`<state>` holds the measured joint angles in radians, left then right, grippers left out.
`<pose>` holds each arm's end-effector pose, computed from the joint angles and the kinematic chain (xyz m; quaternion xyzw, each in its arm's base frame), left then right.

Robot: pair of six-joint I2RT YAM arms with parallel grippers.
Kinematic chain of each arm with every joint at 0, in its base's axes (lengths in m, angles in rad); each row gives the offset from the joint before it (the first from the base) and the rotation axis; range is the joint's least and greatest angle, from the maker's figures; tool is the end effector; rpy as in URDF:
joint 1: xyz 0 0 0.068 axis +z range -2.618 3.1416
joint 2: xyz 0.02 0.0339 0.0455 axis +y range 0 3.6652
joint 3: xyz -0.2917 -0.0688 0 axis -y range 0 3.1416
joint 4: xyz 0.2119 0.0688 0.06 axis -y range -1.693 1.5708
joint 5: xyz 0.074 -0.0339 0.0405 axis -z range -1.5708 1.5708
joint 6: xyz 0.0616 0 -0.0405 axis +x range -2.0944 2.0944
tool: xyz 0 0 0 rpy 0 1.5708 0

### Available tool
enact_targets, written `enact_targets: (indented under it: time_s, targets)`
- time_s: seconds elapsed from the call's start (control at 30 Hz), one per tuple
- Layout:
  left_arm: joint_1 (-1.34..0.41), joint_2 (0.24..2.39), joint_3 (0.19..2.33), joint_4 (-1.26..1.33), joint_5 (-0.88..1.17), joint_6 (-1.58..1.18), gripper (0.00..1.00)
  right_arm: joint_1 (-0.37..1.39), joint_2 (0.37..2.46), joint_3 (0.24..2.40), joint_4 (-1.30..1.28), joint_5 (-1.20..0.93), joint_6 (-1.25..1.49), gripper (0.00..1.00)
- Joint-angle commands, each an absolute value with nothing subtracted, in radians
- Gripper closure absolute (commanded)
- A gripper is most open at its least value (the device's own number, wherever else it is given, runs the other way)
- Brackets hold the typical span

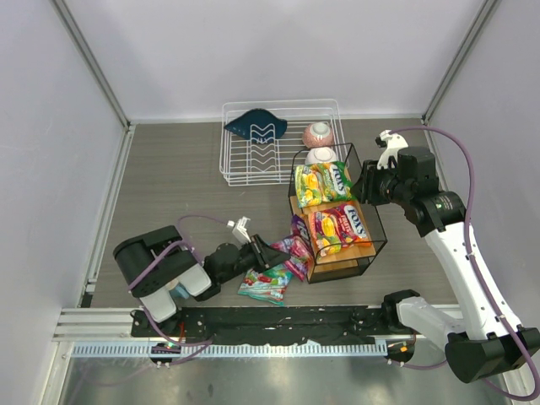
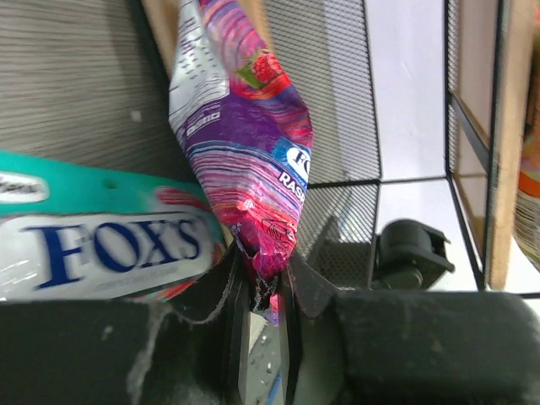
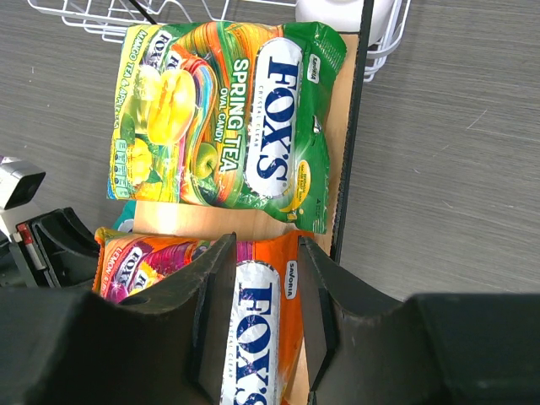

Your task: Place and organize the candy bags onto the shelf

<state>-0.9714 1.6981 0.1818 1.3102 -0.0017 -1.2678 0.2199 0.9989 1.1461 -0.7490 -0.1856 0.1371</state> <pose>0.1475 -0.2156 0.1668 -0.1151 0.7675 -0.5672 0.2756 0.1672 0.0490 0.3730 -0.0796 0.8786 0.1630 0.4418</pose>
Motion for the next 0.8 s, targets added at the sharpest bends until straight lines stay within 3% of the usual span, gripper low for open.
enact_targets:
  time_s: [0.0, 0.47, 0.77]
  targets:
    - [-0.951, 1.700, 0.258, 1.548, 0.222, -1.197, 1.00, 0.218, 0.991, 1.143, -0.769, -0.155, 0.123, 0.59]
    - [-0.914, 1.851, 0.408, 1.546, 0.524, -1.200, 1.00, 0.218, 0.999, 1.157, -0.773, -0.156, 0.124, 0.59]
    - [-0.897, 1.913, 0.469, 1.548, 0.561, -1.197, 1.00, 0.216, 0.994, 1.160, -0.781, -0.153, 0.124, 0.59]
